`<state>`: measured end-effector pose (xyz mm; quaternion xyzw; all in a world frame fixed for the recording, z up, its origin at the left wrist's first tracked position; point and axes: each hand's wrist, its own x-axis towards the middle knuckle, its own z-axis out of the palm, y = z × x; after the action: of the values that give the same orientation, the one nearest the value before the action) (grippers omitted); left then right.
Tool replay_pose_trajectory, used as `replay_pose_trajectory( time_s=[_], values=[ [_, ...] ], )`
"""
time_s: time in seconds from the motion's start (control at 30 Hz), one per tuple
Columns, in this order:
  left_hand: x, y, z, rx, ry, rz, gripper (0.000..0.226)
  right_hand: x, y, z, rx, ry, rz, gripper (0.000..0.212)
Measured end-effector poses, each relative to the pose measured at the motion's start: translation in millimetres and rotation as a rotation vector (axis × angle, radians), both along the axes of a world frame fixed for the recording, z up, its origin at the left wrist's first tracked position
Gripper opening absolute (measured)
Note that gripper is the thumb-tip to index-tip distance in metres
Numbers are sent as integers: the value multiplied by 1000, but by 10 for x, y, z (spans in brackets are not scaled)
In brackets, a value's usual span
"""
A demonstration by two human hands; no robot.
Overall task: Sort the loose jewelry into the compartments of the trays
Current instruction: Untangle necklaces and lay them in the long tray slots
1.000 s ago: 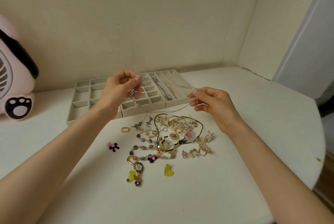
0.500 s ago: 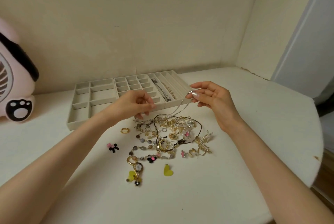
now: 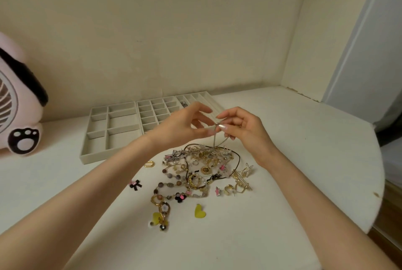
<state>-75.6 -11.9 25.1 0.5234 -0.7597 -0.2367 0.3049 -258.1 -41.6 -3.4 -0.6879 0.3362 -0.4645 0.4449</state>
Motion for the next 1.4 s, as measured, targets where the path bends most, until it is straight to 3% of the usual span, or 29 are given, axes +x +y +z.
replay_pose_trajectory(
  time_s=[0.2,0.33,0.47,0.67,0.77,0.93,1.1,1.23,1.4],
  values=[
    [-78,-128,-32,-108,-112,14,20,25,-11,-41,-8,-10,-10,10],
    [-57,-138,38,-177,-161,25,7,52,-4,-48,36,-33,15,14],
    [-94,-103,163,-191,51,-21,6,144,17,-76,107,-53,8,29],
    [-68,-158,256,-290,348,74,4,258,94,-139,146,72,144,7],
    [61,-218,313,-367,445,159,9,240,96,-127,170,45,184,7],
    [226,-306,454,-446,528,268,16,204,86,-116,148,45,198,13],
    [277,-402,563,-476,543,281,16,164,62,-95,172,-1,173,34],
    [280,-521,589,-465,541,295,15,133,41,-80,246,-110,139,8],
    [308,-805,511,-379,515,329,13,67,-26,-112,264,-151,-76,14]
  ],
)
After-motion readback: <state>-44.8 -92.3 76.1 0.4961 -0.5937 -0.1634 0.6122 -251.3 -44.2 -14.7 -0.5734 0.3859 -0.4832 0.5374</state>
